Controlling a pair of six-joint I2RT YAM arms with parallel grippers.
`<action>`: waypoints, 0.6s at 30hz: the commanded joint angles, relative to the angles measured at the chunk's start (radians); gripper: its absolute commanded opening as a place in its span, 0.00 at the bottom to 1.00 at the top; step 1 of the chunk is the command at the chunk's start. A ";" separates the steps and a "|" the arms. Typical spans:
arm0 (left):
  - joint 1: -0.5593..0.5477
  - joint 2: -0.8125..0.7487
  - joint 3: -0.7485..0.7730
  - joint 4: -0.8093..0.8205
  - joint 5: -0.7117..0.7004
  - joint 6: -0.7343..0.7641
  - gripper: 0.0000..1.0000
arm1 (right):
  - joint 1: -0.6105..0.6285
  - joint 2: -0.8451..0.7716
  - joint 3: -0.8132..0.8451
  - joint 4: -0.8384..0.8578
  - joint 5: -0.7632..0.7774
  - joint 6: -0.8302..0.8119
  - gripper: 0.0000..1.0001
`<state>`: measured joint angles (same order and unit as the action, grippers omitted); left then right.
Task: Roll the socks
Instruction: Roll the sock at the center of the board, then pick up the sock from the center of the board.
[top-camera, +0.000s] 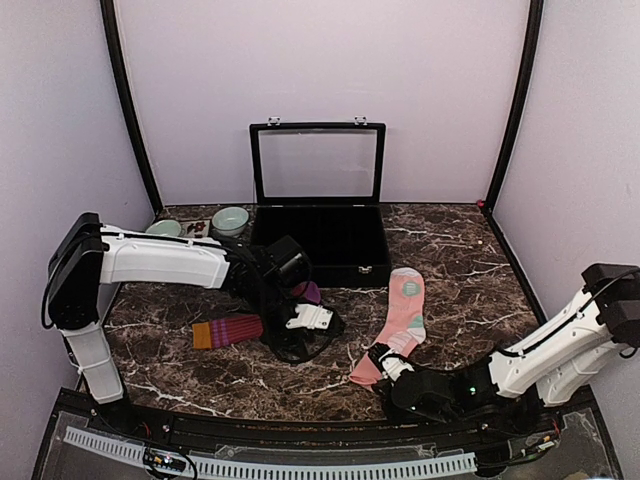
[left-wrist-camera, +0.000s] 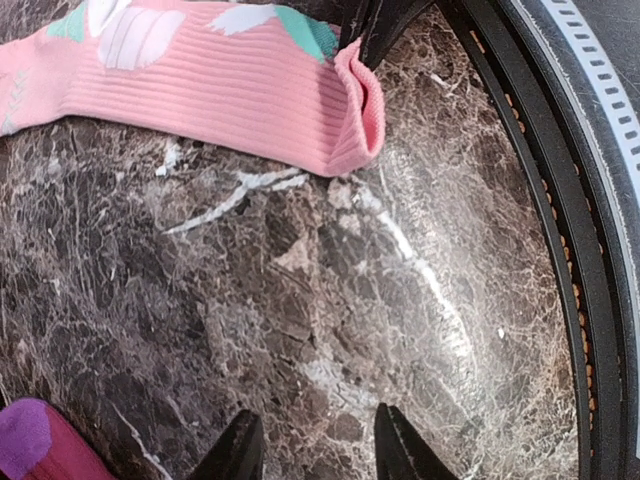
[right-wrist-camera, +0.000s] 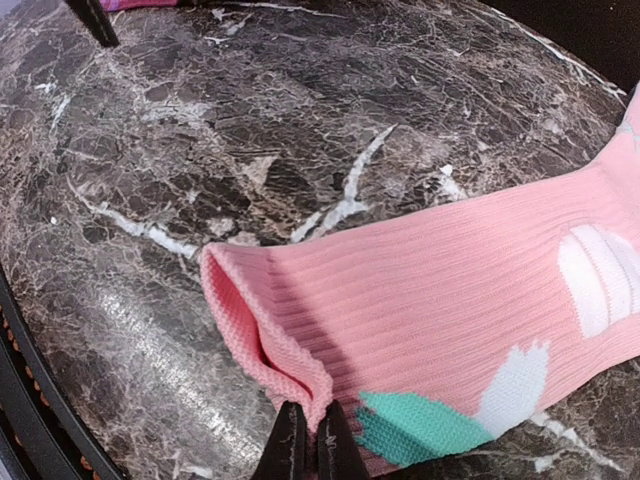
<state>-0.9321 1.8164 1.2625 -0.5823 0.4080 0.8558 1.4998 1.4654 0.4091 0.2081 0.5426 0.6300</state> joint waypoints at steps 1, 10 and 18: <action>-0.037 0.021 0.038 0.038 -0.021 0.028 0.41 | -0.004 -0.005 -0.073 0.064 -0.056 0.090 0.00; -0.042 0.202 0.259 0.175 -0.050 -0.149 0.39 | -0.004 -0.003 -0.194 0.257 -0.096 0.119 0.00; -0.031 0.401 0.455 0.210 0.026 -0.294 0.43 | -0.003 0.026 -0.222 0.314 -0.159 0.190 0.00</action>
<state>-0.9710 2.1494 1.6268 -0.3901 0.3855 0.6743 1.4975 1.4570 0.2394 0.5354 0.4797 0.7582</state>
